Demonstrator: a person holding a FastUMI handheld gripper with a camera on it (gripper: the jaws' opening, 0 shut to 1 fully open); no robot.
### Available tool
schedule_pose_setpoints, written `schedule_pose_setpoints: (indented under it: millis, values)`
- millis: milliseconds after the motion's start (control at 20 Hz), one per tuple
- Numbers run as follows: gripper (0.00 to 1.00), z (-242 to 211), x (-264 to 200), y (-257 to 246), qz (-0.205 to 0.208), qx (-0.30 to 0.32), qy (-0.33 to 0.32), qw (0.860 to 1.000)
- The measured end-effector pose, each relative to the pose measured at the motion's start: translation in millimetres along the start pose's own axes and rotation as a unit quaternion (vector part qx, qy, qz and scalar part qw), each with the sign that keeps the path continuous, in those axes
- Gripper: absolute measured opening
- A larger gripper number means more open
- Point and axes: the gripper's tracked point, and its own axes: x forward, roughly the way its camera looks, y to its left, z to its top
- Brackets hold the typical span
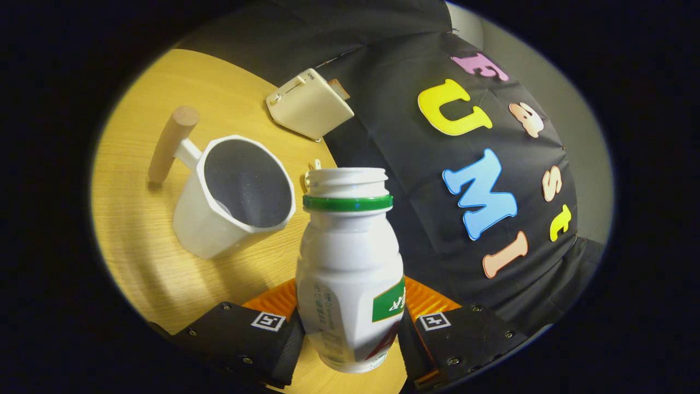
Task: Take the bottle from table, then pour the juice into the cup, finally place the bottle on the coaster
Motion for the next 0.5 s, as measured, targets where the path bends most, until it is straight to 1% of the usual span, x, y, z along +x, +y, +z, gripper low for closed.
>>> schedule_pose_setpoints:
  millis: [200,350,500]
  values:
    - [0.74,-2.7,2.4,-0.4,0.002,-0.045,0.010,0.999]
    - [0.74,-0.1,0.5,-1.0,0.003,-0.066,0.012,0.998]
    - [0.74,2.2,3.0,-7.7,-0.010,-0.104,0.015,0.994]
